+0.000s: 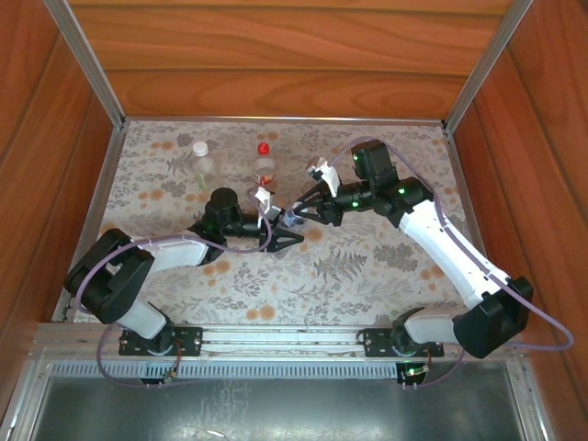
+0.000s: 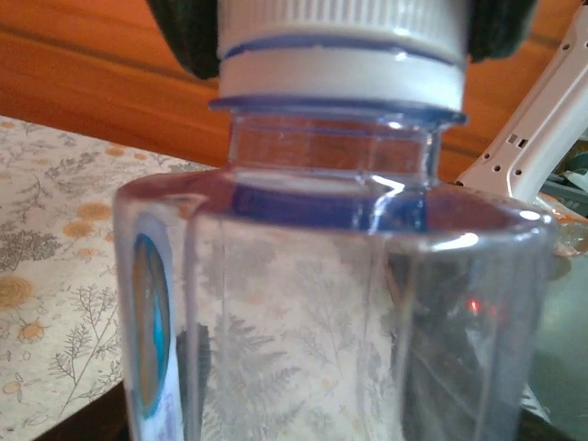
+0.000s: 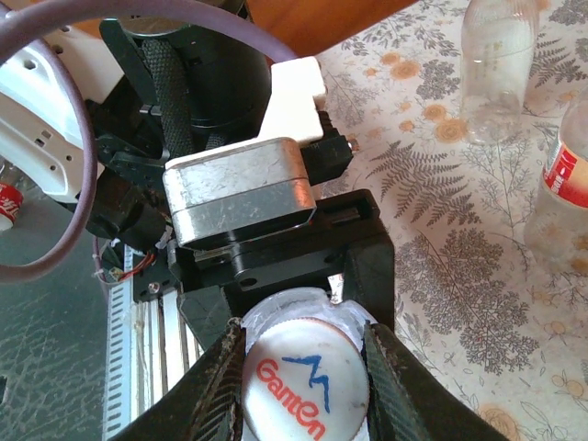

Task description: Screw on the bottle caps

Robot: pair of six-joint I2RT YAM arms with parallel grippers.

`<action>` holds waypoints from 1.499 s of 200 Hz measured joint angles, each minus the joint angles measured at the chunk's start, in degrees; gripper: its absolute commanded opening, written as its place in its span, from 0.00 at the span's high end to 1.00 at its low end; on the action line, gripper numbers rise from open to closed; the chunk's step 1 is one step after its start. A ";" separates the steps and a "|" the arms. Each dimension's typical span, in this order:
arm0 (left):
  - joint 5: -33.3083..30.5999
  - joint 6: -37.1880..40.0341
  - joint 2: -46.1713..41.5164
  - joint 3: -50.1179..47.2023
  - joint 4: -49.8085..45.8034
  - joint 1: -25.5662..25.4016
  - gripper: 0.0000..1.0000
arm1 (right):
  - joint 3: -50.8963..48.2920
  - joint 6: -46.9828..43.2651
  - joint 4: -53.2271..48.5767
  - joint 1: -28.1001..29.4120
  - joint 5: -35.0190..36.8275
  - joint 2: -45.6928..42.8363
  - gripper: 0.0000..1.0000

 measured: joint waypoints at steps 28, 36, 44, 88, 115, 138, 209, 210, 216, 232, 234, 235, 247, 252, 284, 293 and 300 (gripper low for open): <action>-5.38 2.29 -0.28 -0.13 0.00 -0.44 0.55 | -0.04 4.09 1.79 0.07 3.32 0.00 0.80; -8.41 3.32 -0.50 -0.26 0.02 -0.90 0.56 | -0.24 6.10 2.75 0.11 4.85 -0.07 0.78; -12.17 4.79 -0.74 -0.46 0.00 -1.66 0.56 | -0.74 8.48 3.98 0.11 6.54 -0.28 0.79; -41.51 15.67 0.09 -0.20 -1.18 -9.68 0.56 | -3.67 27.06 7.06 0.15 17.97 -1.84 0.77; -57.33 25.00 4.37 2.40 -2.25 -14.38 0.56 | -6.49 36.79 7.69 0.15 24.52 -2.47 0.76; -62.73 29.18 6.01 3.43 -2.32 -15.61 0.56 | -6.56 40.02 6.62 0.20 27.76 -2.27 0.75; -40.94 21.38 2.67 1.14 -3.48 -7.34 0.56 | -6.01 30.16 7.19 0.42 27.10 -4.50 0.40; -40.94 21.38 2.67 1.14 -3.48 -7.34 0.56 | -6.05 29.97 7.32 0.37 26.84 -4.74 0.40; -36.37 19.17 2.51 1.14 -3.43 -5.97 0.56 | -6.40 28.00 8.24 0.00 25.70 -5.99 0.40; -26.82 14.93 2.43 1.14 -3.41 -3.26 0.56 | -7.87 22.95 10.93 -0.79 20.57 -9.70 0.40; -25.53 14.53 2.43 1.14 -3.41 -3.04 0.56 | -8.00 22.38 11.17 -0.83 19.96 -10.08 0.40; -24.70 14.05 2.43 1.14 -3.43 -2.99 0.56 | -8.04 22.12 11.19 -0.87 19.63 -10.23 0.40; -18.23 11.61 2.43 1.18 -3.48 -2.71 0.56 | -8.20 17.44 11.61 -1.40 14.27 -11.65 0.40; -15.67 10.49 2.43 1.25 -3.48 -2.71 0.56 | -8.13 15.54 11.56 -1.40 12.28 -11.78 0.40; -4.66 6.86 1.99 1.73 -3.58 -2.71 0.56 | -7.43 5.55 9.33 -1.38 2.69 -9.16 0.41; -3.13 6.21 1.57 1.75 -3.61 -2.71 0.56 | -7.39 3.91 8.85 -1.40 1.31 -8.13 0.41; -2.14 5.90 1.27 1.79 -3.61 -2.71 0.56 | -7.37 2.93 8.39 -1.40 0.35 -7.43 0.42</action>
